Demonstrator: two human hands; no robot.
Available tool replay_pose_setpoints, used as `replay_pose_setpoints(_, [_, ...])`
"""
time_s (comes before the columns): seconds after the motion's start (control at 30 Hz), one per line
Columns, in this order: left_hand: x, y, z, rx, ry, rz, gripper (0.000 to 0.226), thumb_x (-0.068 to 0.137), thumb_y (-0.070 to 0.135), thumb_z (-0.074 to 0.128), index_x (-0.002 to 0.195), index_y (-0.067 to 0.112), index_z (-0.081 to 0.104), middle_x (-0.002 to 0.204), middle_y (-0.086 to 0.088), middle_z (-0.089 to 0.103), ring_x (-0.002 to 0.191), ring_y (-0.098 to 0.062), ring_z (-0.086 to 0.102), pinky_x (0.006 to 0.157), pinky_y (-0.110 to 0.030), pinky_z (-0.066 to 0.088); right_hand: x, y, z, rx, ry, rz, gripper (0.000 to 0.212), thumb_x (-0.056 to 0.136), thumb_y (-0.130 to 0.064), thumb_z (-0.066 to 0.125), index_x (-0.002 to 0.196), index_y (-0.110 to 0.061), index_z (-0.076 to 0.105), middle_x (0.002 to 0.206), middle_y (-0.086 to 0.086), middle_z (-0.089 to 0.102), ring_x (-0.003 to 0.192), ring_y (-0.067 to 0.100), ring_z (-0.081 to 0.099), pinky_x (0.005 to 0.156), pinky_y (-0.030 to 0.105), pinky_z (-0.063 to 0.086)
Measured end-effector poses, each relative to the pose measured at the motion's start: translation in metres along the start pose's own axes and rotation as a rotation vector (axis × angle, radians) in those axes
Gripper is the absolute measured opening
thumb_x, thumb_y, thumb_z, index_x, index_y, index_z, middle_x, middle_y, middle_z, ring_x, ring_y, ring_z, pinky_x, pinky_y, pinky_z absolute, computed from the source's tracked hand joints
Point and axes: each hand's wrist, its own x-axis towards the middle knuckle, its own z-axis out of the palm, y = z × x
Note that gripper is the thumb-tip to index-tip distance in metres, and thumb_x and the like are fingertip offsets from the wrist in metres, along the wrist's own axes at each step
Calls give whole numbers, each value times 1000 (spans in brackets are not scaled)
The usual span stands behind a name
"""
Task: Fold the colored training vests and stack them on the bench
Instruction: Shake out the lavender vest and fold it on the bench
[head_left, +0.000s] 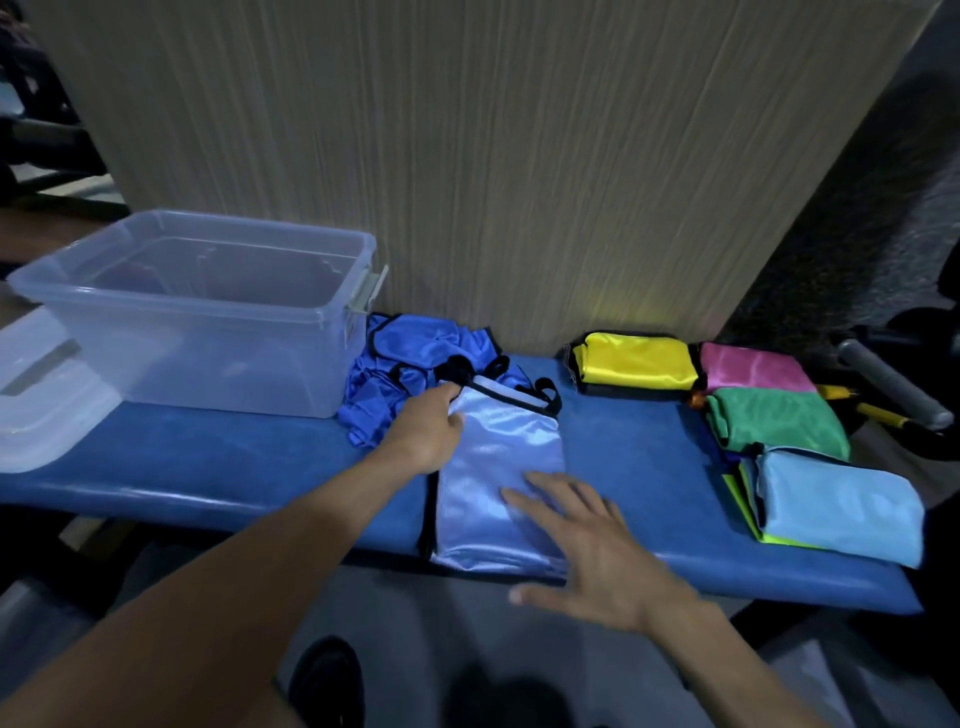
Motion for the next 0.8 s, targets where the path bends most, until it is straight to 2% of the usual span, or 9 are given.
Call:
replay_pose_setpoints(0.1, [-7,0,-3,263,18,32,30,101,27,54,129,16,49,115,-6,60,97,-26,62,83,-45,54,-4,-6,14,-119,-14,-11,106,83,-63,66,158,-47,-8,166,-13,-22,154,21,-18,123,43,3])
replay_pose_setpoints(0.17, [-20,6,-9,376,120,154,32,99,30,57,128,21,47,122,2,51,104,-24,59,84,-48,53,-6,-5,24,-190,29,-7,113,80,-53,72,159,-43,-7,168,-8,-19,156,29,-10,123,48,10])
replay_pose_setpoints(0.23, [-41,13,-11,239,82,404,23,96,35,60,117,29,52,113,12,50,102,-13,57,84,-46,52,-6,-4,31,-253,91,-12,122,62,-49,84,161,-36,13,170,2,8,153,36,20,115,52,34])
replay_pose_setpoints(0.3, [-69,20,-4,218,-167,619,25,92,52,63,107,34,53,105,17,49,101,-7,53,87,-39,51,-4,-4,40,-297,144,-2,125,42,-39,91,155,-28,37,161,8,34,141,37,45,100,49,52])
replay_pose_setpoints(0.37, [-88,17,8,448,-323,694,48,82,67,64,113,35,47,115,15,44,107,-11,45,94,-37,45,-1,-2,48,-323,216,-22,114,45,-28,91,150,-26,47,157,9,42,136,37,50,97,49,55])
replay_pose_setpoints(0.43, [-94,5,16,625,-275,708,67,75,67,67,127,36,39,127,12,38,114,-15,39,99,-37,41,1,5,51,-326,276,-75,96,56,-21,89,145,-29,54,156,7,46,135,34,54,99,46,54])
replay_pose_setpoints(0.53, [-96,-14,21,763,-206,762,88,70,51,73,145,33,29,136,5,39,122,-21,42,106,-36,42,0,18,50,-291,349,-157,75,70,-17,75,141,-30,56,153,3,50,136,27,54,103,43,52])
replay_pose_setpoints(0.67, [-95,-29,28,807,-20,901,73,68,31,71,136,26,46,126,5,56,110,-20,57,99,-30,49,-2,27,42,13,462,-156,48,84,-17,54,130,-24,64,138,-6,63,124,17,63,104,28,48])
replay_pose_setpoints(0.8, [-90,-36,14,382,-33,758,48,89,28,51,136,37,46,128,12,63,109,-14,63,89,-28,54,0,25,15,328,480,-2,28,95,-23,57,117,-37,66,106,-19,72,89,4,66,81,20,49])
